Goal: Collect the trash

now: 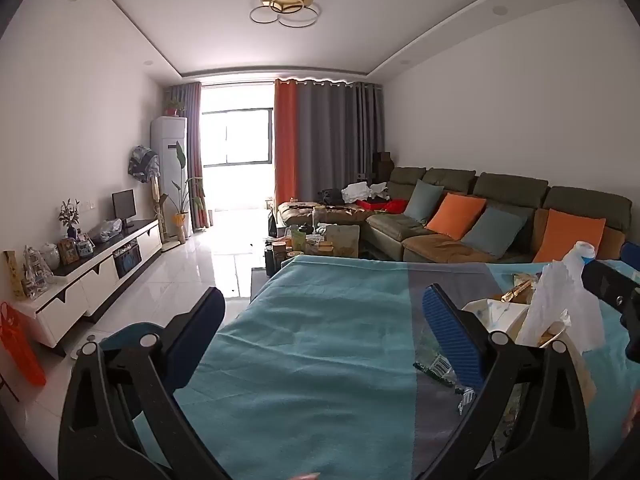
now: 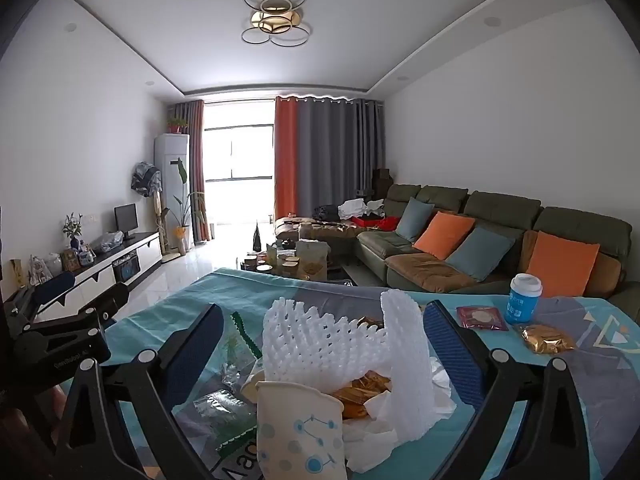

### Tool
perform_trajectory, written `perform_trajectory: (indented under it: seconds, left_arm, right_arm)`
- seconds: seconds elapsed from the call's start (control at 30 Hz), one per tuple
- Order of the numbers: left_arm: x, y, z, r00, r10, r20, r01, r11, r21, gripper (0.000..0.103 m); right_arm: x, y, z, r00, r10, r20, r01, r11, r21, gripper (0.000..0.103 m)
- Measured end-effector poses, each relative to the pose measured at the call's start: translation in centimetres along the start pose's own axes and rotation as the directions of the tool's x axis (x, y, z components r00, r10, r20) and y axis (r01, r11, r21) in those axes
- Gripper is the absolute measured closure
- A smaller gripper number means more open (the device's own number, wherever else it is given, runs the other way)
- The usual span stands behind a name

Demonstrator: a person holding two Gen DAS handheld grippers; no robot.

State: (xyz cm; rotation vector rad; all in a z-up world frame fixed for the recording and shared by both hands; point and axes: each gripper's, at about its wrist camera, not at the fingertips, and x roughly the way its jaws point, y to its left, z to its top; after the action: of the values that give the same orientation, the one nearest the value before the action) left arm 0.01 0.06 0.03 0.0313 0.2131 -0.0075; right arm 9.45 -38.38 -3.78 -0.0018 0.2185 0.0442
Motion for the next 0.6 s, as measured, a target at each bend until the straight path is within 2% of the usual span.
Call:
perform_trajectory:
  seconds: [0.6]
  left_arm:
    - [0.01,-0.56,0.2,1.0,-0.003,0.015,0.003,1.0,-0.014,0.006]
  right_arm:
    - [0.07,-0.29,-0.15,1.0,-0.003,0.008,0.003,1.0,-0.005,0.006]
